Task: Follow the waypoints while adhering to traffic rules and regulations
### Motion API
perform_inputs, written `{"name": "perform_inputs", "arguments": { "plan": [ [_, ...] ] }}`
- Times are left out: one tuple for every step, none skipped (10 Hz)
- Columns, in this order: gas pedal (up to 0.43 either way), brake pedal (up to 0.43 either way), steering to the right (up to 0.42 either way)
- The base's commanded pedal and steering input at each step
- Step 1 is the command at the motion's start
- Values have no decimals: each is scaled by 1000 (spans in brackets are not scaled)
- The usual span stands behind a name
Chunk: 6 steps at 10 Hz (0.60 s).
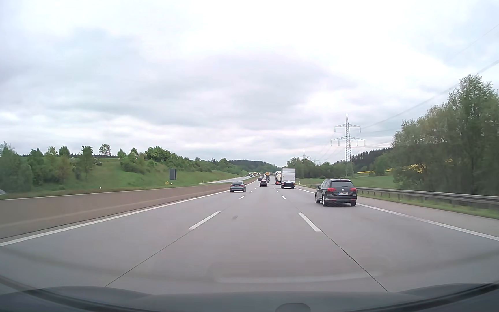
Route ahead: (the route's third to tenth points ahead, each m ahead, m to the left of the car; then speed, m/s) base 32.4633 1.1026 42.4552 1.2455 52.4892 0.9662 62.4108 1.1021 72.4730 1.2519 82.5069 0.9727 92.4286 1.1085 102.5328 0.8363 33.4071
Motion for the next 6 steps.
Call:
{"name": "perform_inputs", "arguments": {
  "plan": [
    [240, 0, -1],
    [240, 0, -1],
    [248, 0, -1],
    [280, 0, -1],
    [287, 0, -1],
    [287, 0, -1]
  ]
}}
